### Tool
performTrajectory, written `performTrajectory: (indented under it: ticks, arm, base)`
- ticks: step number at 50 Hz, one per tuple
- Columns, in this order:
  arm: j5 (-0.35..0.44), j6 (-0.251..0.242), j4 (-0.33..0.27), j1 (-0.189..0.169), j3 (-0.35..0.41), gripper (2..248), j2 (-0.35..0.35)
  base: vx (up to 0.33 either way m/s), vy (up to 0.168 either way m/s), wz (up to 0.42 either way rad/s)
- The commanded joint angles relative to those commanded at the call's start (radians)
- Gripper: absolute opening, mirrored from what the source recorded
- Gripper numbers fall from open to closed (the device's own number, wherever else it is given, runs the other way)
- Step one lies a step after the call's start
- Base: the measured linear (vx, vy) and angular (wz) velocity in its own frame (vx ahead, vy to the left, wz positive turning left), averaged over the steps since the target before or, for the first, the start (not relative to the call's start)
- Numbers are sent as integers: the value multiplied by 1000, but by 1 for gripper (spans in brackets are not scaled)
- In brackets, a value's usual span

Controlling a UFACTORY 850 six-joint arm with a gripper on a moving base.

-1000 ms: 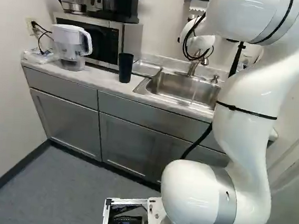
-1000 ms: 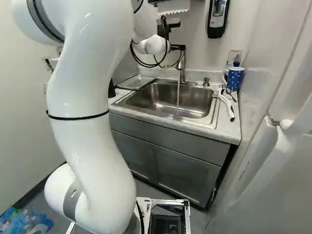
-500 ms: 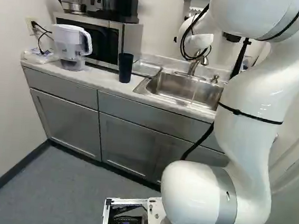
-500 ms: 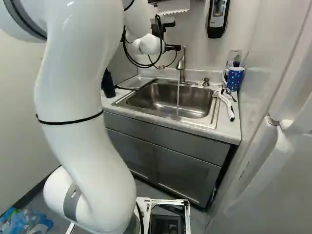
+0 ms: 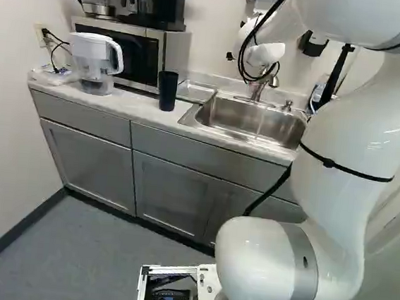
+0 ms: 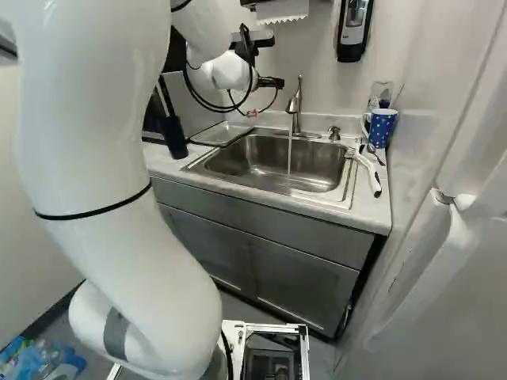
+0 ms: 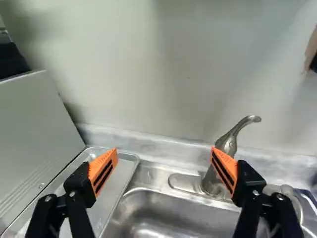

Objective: Rinse the cup and place it in the tray

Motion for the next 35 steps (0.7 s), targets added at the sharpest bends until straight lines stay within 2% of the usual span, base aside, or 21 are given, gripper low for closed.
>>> performTrajectory:
  ticks: [35]
  arm:
    - [-259, 0, 0, 24, 157, 247, 152]
  base:
    - [0, 0, 0]
